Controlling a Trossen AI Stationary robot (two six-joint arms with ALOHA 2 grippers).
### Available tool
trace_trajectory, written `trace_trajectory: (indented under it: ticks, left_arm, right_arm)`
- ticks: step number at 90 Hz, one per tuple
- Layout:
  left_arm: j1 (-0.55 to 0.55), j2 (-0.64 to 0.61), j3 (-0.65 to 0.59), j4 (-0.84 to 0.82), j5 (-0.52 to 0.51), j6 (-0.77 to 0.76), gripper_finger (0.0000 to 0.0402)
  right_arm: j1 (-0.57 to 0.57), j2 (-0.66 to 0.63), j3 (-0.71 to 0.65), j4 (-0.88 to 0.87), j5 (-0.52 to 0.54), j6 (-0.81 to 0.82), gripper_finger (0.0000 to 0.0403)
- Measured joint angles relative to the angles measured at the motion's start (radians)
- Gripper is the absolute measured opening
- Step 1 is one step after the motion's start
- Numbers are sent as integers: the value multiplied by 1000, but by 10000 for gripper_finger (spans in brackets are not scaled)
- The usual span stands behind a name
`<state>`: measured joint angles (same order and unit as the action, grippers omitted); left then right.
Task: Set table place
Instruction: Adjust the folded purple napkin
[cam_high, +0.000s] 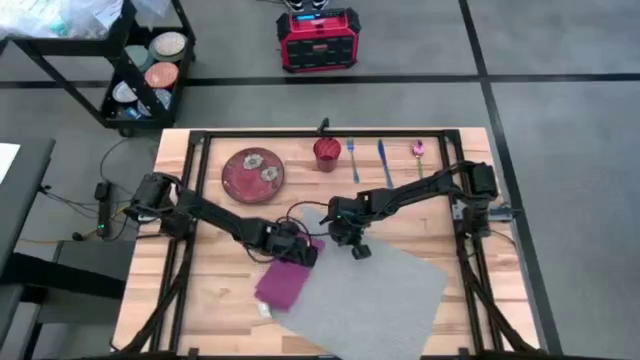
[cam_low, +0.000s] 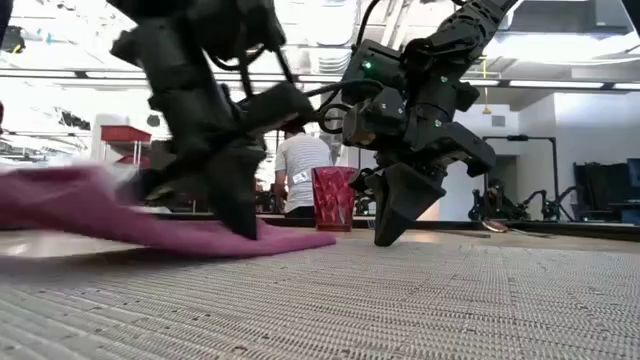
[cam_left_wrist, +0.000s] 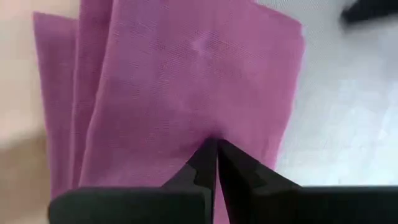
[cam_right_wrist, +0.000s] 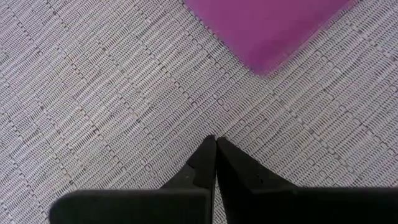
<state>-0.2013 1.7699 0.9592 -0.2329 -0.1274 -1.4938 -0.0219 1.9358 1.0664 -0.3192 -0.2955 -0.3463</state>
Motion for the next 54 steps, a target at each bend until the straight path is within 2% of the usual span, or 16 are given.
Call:
trace_trajectory:
  ticks: [15,35,47,54]
  left_arm:
    - [52,0,0,87,9,67,0]
    - [6,0,0,88,86,75,0]
    - [-30,-4,0,90,99,55,0]
    - [-45,-4,5,87,98,52,0]
  right_arm:
    - [0,0,0,0,0,-1,0]
    - [0,-8,3,-14,4,6,0]
    - [-2,-82,5,-159,26,25,0]
    - [13,-147,3,-202,74,39,0]
